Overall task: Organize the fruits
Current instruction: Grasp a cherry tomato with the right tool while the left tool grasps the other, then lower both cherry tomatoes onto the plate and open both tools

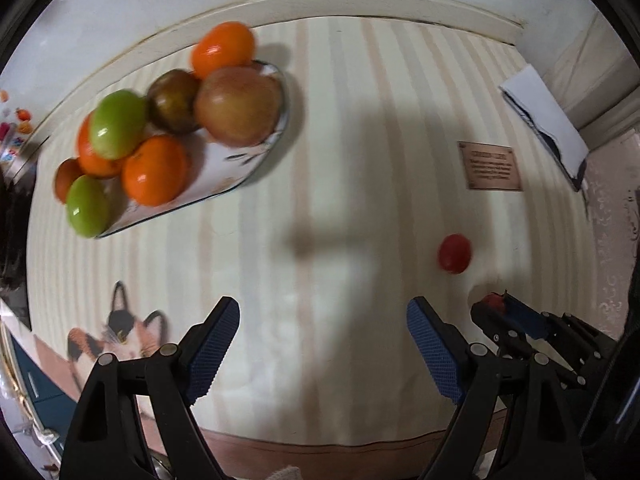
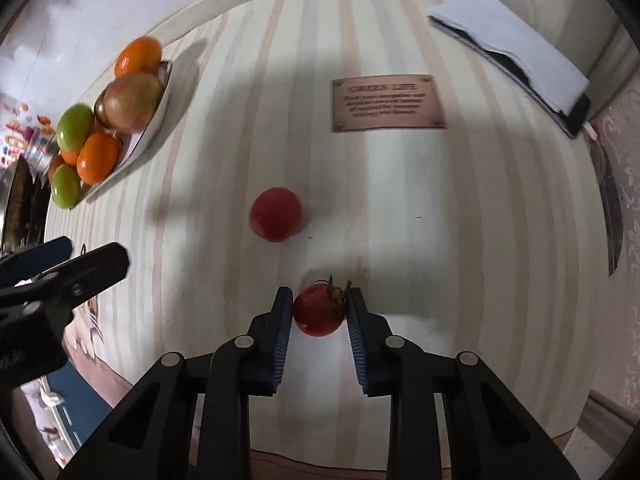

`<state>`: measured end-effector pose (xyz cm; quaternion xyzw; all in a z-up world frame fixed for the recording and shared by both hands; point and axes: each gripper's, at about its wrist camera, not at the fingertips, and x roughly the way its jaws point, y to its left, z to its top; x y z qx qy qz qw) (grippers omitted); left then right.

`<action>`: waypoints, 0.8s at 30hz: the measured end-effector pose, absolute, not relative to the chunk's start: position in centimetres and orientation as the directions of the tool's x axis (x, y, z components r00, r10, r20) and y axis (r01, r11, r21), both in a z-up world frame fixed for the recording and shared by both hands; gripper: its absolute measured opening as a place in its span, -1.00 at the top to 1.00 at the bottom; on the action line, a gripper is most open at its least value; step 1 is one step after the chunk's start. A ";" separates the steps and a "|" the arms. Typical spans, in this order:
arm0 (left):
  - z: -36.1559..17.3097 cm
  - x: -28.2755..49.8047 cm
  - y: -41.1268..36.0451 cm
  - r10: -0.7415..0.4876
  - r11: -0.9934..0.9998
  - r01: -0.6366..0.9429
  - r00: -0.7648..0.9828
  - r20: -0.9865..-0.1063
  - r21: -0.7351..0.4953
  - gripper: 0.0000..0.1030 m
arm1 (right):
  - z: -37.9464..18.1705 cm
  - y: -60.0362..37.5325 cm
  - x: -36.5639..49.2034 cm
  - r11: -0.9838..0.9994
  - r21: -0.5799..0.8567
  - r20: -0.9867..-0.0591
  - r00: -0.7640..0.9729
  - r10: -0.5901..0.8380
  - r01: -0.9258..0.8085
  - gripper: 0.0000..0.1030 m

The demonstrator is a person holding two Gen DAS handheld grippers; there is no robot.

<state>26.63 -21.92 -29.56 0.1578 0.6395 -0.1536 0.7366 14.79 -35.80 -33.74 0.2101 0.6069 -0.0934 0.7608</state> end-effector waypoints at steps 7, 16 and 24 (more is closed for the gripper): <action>-31.3 26.8 -27.1 -0.090 0.851 0.524 0.069 -0.994 -0.040 -0.58 | -33.2 -39.4 12.9 0.851 0.191 -0.963 0.260 0.067 0.489 0.42; -33.7 26.2 -31.6 -0.105 0.795 0.601 0.013 -0.994 -0.076 -0.08 | -32.7 -43.1 11.5 0.795 0.178 -0.964 0.264 0.023 0.580 0.42; -34.9 25.7 -33.3 -0.107 0.771 0.632 0.002 -0.994 -0.082 0.34 | -32.5 -44.3 12.0 0.782 0.185 -0.964 0.266 0.025 0.595 0.42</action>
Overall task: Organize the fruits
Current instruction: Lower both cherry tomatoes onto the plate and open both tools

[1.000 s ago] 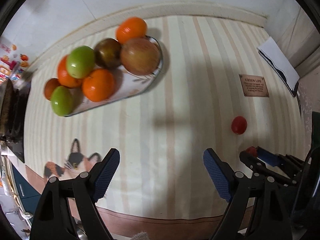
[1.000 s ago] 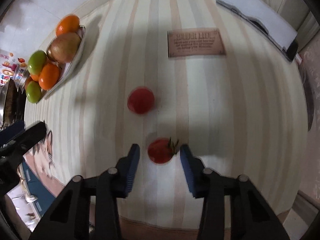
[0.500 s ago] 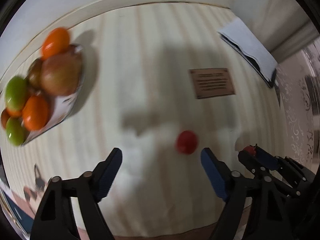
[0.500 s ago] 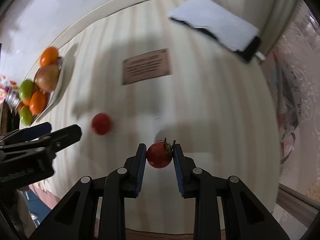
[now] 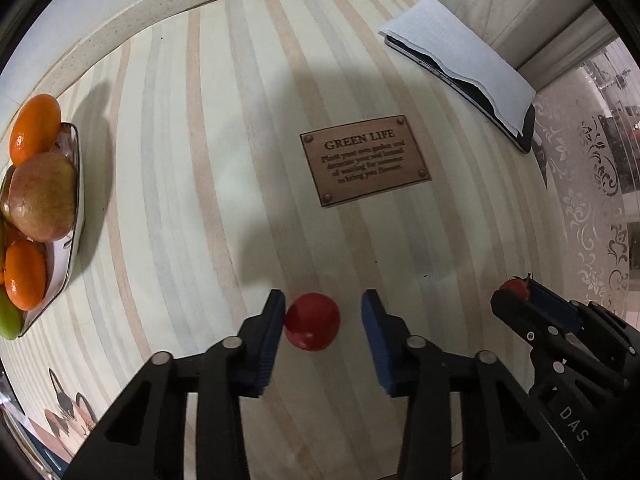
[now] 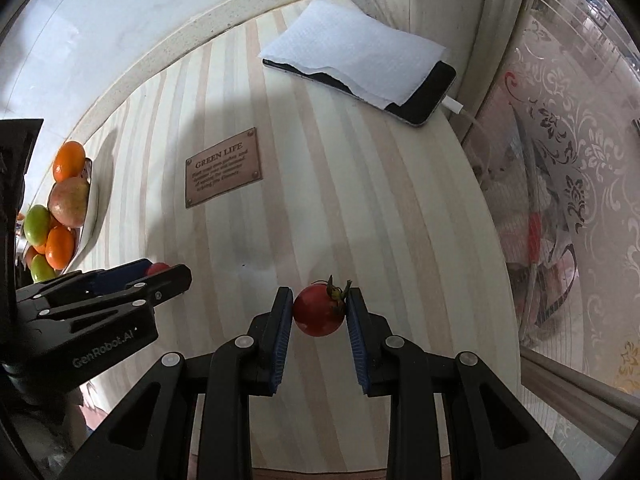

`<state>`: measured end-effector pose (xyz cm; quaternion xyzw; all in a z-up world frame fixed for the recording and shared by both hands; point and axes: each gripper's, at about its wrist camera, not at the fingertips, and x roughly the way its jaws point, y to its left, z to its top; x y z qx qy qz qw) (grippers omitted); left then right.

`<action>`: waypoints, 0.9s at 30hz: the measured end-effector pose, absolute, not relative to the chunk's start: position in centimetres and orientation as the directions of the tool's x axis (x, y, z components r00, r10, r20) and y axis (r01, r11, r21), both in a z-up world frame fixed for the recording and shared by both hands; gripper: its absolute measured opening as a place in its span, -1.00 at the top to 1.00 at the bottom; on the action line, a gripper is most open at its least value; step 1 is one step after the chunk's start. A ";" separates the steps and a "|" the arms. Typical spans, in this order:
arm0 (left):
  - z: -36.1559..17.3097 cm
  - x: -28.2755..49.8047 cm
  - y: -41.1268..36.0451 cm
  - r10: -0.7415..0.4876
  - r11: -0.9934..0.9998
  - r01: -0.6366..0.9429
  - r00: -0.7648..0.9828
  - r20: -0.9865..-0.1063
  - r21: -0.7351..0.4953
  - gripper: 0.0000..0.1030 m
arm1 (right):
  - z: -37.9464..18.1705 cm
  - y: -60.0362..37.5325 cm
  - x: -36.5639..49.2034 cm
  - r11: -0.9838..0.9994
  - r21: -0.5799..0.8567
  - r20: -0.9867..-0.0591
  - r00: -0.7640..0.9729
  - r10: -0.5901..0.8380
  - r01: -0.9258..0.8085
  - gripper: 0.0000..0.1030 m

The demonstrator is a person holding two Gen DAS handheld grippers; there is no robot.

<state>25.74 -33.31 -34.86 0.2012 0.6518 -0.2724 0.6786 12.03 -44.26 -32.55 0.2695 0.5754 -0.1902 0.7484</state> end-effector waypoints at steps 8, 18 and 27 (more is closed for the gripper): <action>-34.9 25.5 -33.4 -0.127 0.776 0.623 -0.004 -0.992 -0.102 0.52 | -31.9 -44.6 12.5 0.792 0.190 -0.960 0.280 0.025 0.580 0.42; -32.2 26.4 -30.3 -0.180 0.809 0.570 0.005 -0.984 -0.145 0.52 | -29.6 -44.2 14.3 0.811 0.217 -0.946 0.324 0.036 0.544 0.42; -27.5 29.2 -23.4 -0.240 0.886 0.426 0.082 -0.967 -0.184 0.52 | -27.5 -39.3 19.2 0.873 0.289 -0.918 0.371 0.137 0.394 0.42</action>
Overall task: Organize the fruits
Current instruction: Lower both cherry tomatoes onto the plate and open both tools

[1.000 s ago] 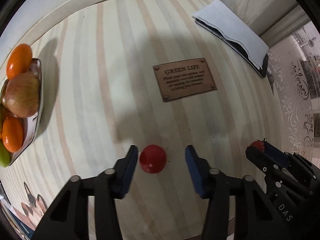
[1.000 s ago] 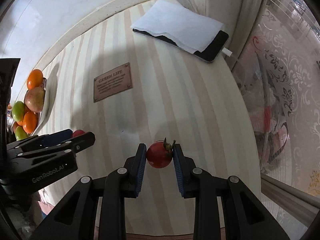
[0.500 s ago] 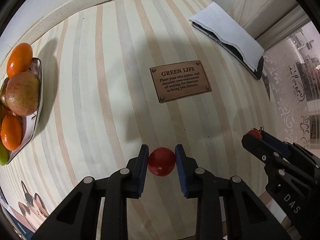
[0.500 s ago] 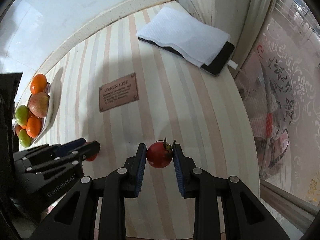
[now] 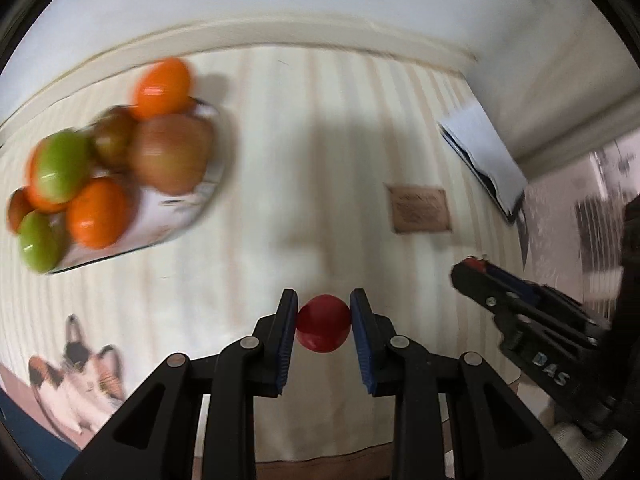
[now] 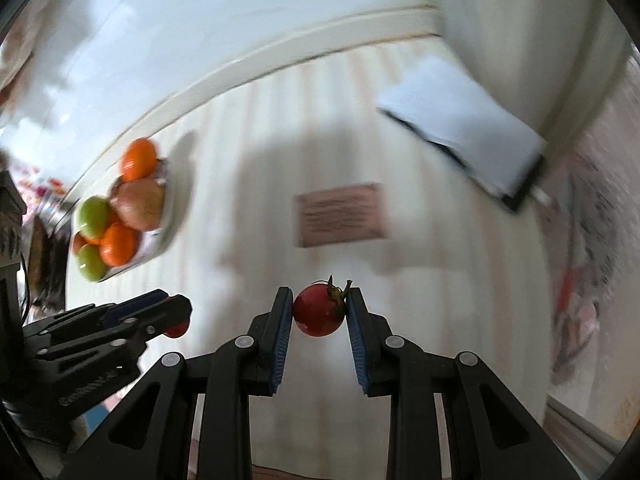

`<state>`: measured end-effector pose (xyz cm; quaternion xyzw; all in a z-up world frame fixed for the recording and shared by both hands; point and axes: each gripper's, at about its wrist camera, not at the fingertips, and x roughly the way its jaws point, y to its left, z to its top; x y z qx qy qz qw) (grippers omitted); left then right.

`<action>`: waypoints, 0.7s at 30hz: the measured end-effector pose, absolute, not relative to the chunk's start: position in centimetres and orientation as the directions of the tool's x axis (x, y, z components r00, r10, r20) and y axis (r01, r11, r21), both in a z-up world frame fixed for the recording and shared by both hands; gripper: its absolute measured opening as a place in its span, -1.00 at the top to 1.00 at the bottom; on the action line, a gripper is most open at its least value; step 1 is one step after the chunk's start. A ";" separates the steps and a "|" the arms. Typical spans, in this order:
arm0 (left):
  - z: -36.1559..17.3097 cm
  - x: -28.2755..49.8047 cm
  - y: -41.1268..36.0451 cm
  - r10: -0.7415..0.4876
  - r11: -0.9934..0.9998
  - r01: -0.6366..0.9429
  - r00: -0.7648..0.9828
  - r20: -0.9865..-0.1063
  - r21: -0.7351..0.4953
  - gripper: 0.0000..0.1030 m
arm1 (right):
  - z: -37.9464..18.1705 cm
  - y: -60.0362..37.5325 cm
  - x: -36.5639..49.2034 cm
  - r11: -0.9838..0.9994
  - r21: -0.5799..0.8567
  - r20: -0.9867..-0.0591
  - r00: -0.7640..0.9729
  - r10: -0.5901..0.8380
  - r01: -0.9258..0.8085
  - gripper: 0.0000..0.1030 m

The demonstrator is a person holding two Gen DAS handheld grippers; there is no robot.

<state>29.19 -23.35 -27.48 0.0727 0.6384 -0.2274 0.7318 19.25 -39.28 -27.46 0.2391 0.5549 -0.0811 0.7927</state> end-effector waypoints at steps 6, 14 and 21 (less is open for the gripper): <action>-24.5 31.6 -16.3 -0.212 0.937 0.313 0.164 -0.963 -0.153 0.52 | -27.6 -32.7 25.3 0.895 0.377 -0.881 0.389 0.268 0.237 0.42; -25.0 36.7 -8.8 -0.159 0.980 0.154 0.202 -0.966 -0.129 0.52 | -29.2 -24.9 32.2 0.900 0.426 -0.853 0.373 0.364 0.097 0.43; -27.8 39.7 -6.7 -0.140 0.987 0.103 0.165 -0.976 -0.124 0.50 | -31.6 -21.9 35.1 0.906 0.417 -0.865 0.338 0.371 0.074 0.41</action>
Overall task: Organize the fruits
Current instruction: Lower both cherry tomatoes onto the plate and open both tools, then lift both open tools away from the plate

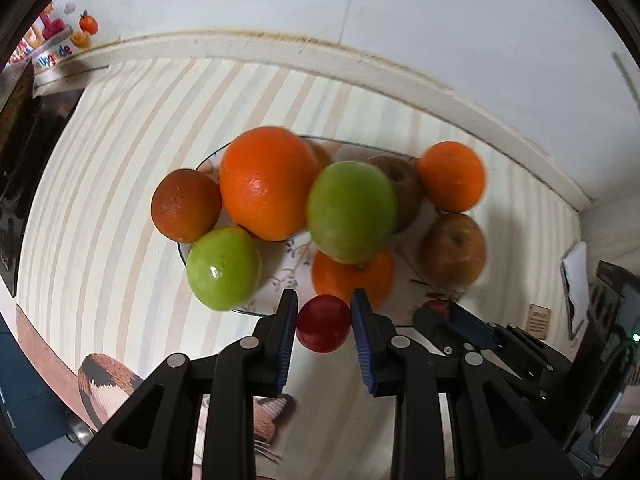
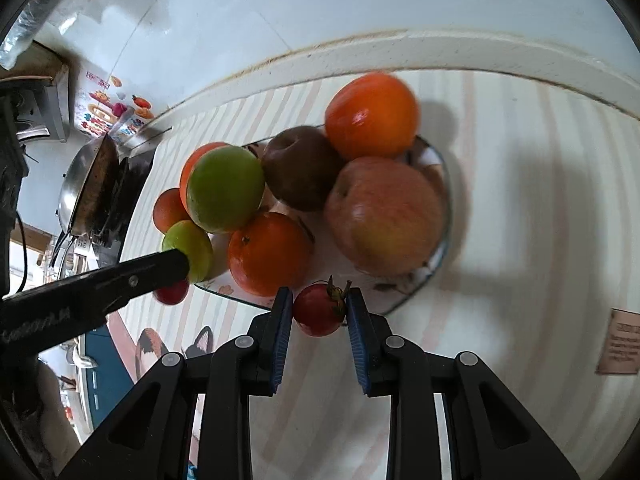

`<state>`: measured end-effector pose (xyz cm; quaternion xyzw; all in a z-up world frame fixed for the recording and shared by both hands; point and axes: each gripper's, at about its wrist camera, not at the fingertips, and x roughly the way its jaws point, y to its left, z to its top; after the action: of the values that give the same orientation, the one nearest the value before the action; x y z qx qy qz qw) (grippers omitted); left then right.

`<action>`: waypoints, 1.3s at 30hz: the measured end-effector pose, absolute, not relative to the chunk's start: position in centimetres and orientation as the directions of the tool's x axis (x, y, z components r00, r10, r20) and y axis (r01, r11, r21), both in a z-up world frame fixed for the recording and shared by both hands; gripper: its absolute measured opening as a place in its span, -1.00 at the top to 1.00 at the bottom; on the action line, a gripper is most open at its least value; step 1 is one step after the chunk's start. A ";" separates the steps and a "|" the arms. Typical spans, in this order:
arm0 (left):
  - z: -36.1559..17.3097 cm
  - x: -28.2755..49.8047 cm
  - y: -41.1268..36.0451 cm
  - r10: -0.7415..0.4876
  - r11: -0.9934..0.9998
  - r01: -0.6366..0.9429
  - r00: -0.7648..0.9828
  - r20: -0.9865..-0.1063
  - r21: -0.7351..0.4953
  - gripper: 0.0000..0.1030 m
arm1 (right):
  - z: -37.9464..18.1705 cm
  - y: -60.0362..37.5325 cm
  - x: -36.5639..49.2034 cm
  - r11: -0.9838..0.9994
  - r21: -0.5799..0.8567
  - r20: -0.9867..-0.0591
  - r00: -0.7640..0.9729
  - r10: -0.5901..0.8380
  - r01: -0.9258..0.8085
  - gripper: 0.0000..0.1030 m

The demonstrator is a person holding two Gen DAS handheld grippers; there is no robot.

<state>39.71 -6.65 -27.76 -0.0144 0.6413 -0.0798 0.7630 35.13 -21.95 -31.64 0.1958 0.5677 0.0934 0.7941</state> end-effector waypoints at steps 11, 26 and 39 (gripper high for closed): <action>-27.5 39.4 -5.0 -0.115 0.992 0.063 0.180 -0.977 -0.105 -0.52 | -29.6 -21.8 34.6 0.914 0.399 -0.874 0.331 0.356 0.070 -0.77; -25.1 34.4 -2.6 -0.041 0.999 0.020 0.262 -0.964 -0.038 -0.86 | -23.9 -22.0 32.0 0.989 0.131 -0.920 0.380 0.098 0.062 -0.91; -20.3 30.9 -1.7 -0.042 0.999 0.026 0.371 -0.928 -0.035 -0.86 | -18.9 -20.7 29.0 0.996 0.069 -0.890 0.455 0.038 0.050 -0.91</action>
<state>30.91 -1.74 -20.29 -0.0070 0.5604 -0.0205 0.8279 28.99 -20.66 -18.95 0.0423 0.5222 -0.0034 0.8517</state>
